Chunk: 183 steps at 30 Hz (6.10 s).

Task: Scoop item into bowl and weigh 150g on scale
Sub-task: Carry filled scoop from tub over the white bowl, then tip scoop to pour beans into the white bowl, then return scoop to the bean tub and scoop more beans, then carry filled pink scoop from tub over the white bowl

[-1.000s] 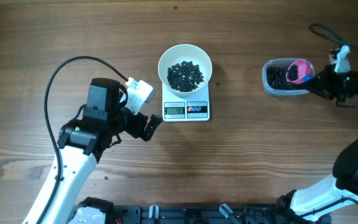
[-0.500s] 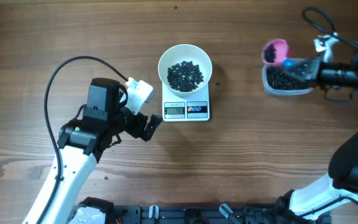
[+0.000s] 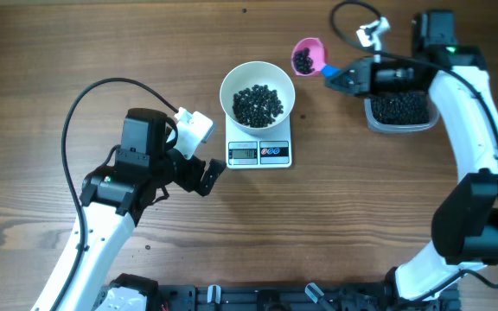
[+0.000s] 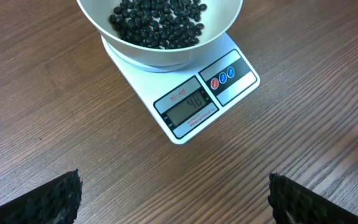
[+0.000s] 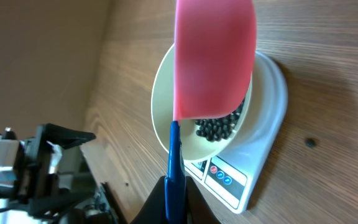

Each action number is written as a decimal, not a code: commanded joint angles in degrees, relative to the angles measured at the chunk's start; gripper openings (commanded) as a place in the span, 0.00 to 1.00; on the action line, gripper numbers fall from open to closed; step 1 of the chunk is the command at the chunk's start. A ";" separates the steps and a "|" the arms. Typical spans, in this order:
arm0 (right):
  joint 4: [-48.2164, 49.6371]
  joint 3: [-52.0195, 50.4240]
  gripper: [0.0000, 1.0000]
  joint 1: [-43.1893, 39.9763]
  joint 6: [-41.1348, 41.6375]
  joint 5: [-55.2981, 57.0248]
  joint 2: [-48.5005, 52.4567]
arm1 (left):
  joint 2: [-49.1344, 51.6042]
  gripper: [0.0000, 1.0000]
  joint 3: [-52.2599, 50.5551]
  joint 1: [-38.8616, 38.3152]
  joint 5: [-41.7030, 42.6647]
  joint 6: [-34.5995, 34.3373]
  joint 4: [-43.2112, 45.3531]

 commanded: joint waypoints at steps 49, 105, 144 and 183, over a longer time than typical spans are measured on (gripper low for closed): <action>2.12 5.44 0.04 32.76 -17.44 69.99 0.63 | 0.42 1.00 -0.55 -0.20 0.94 0.07 0.13; -14.47 -0.81 0.04 -5.40 -3.76 72.37 2.67 | 0.44 1.00 -0.55 -0.20 0.94 0.07 0.13; -16.74 -0.74 0.04 -14.80 -9.66 34.67 6.34 | 0.44 1.00 -0.55 -0.20 0.92 0.07 0.13; -21.88 5.07 0.04 -16.44 -18.51 2.64 4.46 | 0.55 1.00 -0.55 -0.20 0.92 0.09 0.13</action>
